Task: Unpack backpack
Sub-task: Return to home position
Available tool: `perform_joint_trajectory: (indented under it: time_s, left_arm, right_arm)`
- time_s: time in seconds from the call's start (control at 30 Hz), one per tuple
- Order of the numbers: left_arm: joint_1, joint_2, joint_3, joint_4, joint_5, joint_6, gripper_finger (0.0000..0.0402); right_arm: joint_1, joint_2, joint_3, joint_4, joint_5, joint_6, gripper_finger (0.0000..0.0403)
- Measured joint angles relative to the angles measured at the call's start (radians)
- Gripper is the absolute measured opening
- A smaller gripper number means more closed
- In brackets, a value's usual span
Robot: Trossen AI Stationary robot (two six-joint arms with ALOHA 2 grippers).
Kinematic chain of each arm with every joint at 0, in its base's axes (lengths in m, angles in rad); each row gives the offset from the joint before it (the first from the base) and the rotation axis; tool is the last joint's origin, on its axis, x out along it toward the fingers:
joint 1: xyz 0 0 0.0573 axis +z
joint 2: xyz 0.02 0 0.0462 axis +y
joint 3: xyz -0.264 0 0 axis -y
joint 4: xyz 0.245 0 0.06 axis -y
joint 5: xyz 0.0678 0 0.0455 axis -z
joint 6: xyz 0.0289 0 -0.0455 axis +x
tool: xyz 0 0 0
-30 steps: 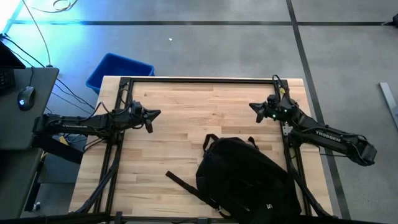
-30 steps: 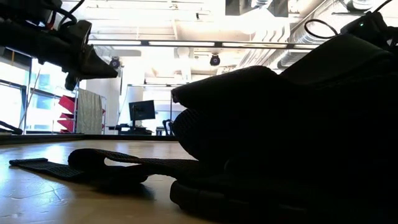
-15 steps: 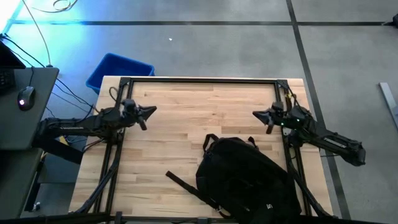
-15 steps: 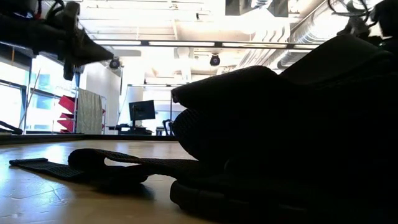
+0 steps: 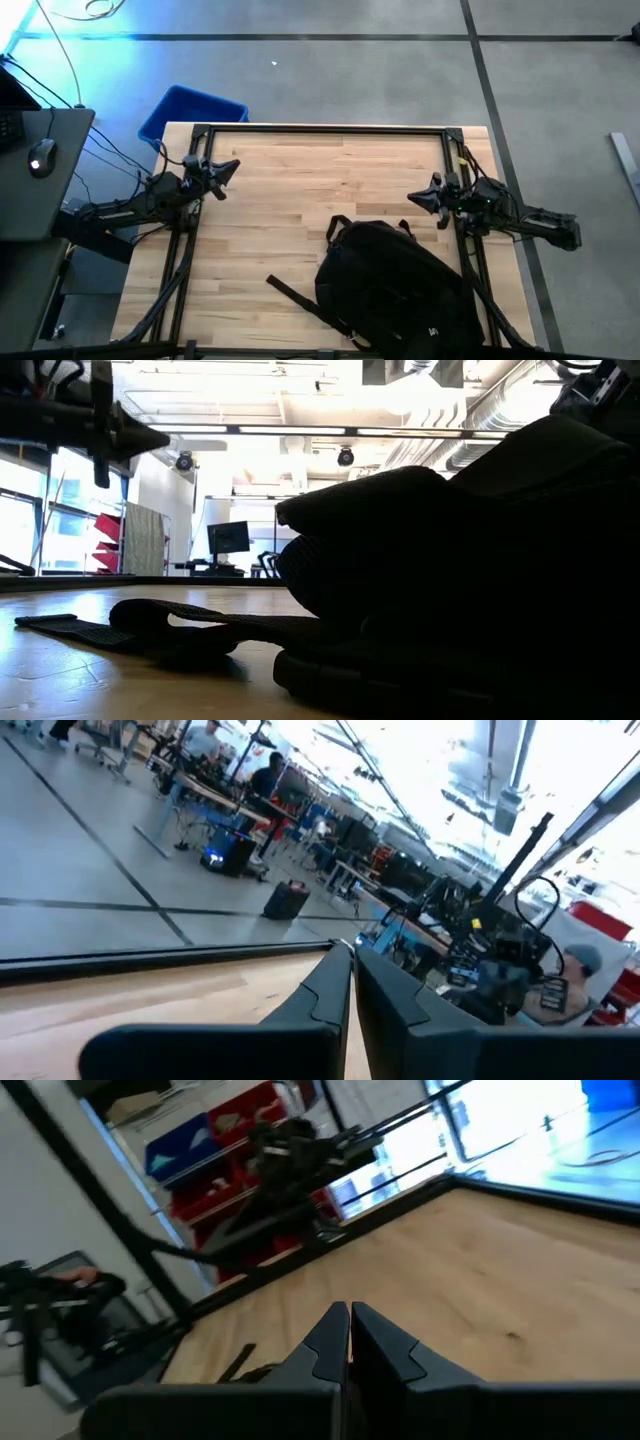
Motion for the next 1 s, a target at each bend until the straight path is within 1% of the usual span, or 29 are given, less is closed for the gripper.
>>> perform_joint_trajectory:
  time_s: [0.07, 0.1, 0.13, 0.2, 0.27, 0.37, 0.93, 0.97, 1.0]
  left_arm:
    - [0.006, 0.001, -0.052, 0.04, -0.002, -0.004, 0.0]
    - [0.007, 0.0, -0.052, -0.007, -0.004, 0.0, 0.0]
    - [0.007, 0.002, -0.052, -0.012, 0.002, 0.003, 0.0]
    - [0.006, -0.001, -0.052, 0.0, 0.022, 0.015, 0.0]
    - [0.005, -0.001, -0.051, 0.016, 0.026, 0.016, 0.0]
    - [0.002, 0.0, -0.051, -0.002, 0.028, 0.017, 0.0]
    - [0.003, 0.003, -0.052, -0.014, 0.027, 0.017, 0.0]
    - [0.003, 0.003, -0.051, -0.014, 0.027, 0.017, 0.0]
    - [0.003, 0.003, -0.051, -0.015, 0.027, 0.017, 0.0]
  right_arm:
    - [0.015, 0.0, 0.0, 0.0, 0.0, 0.0, 0.0]
    - [0.019, 0.0, 0.0, -0.001, -0.001, 0.0, 0.0]
    - [0.02, 0.0, -0.004, 0.005, -0.005, 0.0, 0.0]
    - [0.02, -0.001, -0.04, 0.058, -0.008, 0.0, 0.0]
    - [0.02, 0.0, -0.103, 0.161, -0.002, 0.001, 0.0]
    - [0.015, -0.001, -0.107, 0.187, 0.005, 0.0, 0.0001]
    - [0.011, 0.005, -0.107, 0.18, 0.0, 0.0, 0.0]
    - [0.011, 0.005, -0.107, 0.18, 0.0, -0.002, 0.0]
    - [0.011, 0.005, -0.107, 0.18, 0.003, -0.047, 0.0]
